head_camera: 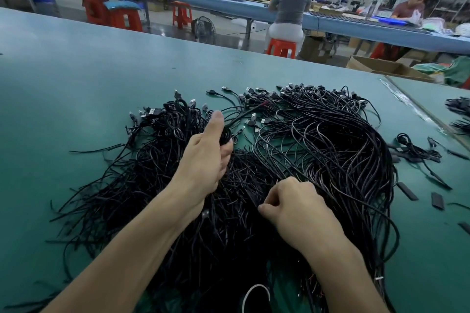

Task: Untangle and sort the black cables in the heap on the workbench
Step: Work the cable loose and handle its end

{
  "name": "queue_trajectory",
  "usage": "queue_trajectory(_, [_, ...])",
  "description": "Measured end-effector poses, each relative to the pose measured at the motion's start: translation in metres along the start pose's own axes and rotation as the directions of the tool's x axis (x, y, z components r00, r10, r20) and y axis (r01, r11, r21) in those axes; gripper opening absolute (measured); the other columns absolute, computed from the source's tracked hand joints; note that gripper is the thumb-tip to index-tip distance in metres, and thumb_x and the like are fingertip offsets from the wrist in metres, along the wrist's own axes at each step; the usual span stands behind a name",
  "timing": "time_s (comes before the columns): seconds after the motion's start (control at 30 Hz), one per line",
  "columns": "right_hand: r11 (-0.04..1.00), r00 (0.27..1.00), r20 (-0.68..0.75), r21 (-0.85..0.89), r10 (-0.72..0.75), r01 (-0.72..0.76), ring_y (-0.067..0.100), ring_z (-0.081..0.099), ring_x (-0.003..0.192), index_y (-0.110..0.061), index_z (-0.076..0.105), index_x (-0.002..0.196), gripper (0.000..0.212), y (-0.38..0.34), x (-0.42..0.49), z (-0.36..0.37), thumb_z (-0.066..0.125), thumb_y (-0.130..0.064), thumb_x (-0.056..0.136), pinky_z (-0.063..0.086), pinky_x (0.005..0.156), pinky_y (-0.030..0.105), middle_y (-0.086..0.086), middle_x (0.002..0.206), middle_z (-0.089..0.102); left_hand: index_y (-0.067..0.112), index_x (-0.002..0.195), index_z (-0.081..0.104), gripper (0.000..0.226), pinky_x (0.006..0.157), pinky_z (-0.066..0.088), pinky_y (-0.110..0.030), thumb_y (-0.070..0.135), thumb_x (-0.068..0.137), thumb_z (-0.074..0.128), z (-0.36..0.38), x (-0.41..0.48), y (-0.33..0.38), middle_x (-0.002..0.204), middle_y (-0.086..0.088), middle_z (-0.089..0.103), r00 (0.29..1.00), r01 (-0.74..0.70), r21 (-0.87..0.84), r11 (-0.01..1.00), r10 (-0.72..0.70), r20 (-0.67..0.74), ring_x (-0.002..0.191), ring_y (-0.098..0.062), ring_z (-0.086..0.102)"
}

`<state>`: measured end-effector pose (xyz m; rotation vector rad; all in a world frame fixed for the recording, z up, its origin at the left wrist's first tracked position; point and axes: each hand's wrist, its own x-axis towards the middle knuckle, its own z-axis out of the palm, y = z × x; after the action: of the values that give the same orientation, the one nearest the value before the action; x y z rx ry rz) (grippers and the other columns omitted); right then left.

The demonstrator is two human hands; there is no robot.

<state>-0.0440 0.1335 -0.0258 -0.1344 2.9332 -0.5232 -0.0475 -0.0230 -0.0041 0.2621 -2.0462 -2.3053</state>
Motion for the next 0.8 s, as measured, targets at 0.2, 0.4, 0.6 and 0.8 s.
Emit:
queue_trajectory(0.2, [0.999,1.000,-0.026,0.040,-0.010,0.011,0.012,0.063,0.076,-0.029,0.070,0.087,0.009,0.001,-0.002,-0.011,0.062,-0.033,0.090,0.056,0.066,0.030,-0.007,0.088,0.064,0.023,0.045,0.040,0.069,0.032,0.016,-0.013,0.054,0.103,0.019,0.001,0.003,-0.003,0.041,0.008,0.028,0.995,0.029,-0.003,1.000,-0.029,0.094,0.031,-0.007,0.019])
queue_trajectory(0.4, [0.915,0.923,-0.373,0.333,-0.096,0.229,-0.004,0.062,0.058,-0.026,0.070,0.071,0.018,0.007,-0.009,-0.040,0.068,-0.026,0.089,0.041,0.048,0.004,-0.014,0.059,0.066,0.020,0.046,0.057,0.056,0.035,0.016,-0.016,0.048,0.095,0.049,0.001,-0.004,0.000,0.044,0.008,0.034,0.973,-0.091,0.063,0.994,0.076,0.217,0.035,-0.008,0.020])
queue_trajectory(0.6, [0.655,0.863,-0.461,0.589,-0.209,0.473,0.009,0.061,0.055,-0.025,0.075,0.076,0.010,-0.005,-0.018,-0.049,0.075,-0.021,0.085,0.047,0.052,0.019,-0.005,0.064,0.069,0.014,0.099,0.063,0.021,0.034,0.019,-0.011,0.033,0.092,0.056,0.008,-0.014,0.005,0.045,0.011,0.035,0.934,-0.125,-0.013,0.992,0.122,0.337,0.034,-0.005,0.022])
queue_trajectory(0.8, [0.710,0.822,-0.380,0.424,-0.424,0.562,0.005,0.058,0.058,-0.029,0.077,0.082,0.018,-0.012,-0.023,-0.044,0.072,-0.014,0.088,0.043,0.052,0.013,-0.014,0.069,0.068,0.008,0.086,0.071,0.042,0.038,0.035,-0.011,0.031,0.105,0.042,0.019,-0.011,-0.002,0.044,0.011,0.050,0.945,-0.295,-0.100,0.950,0.305,0.116,0.035,0.002,0.044])
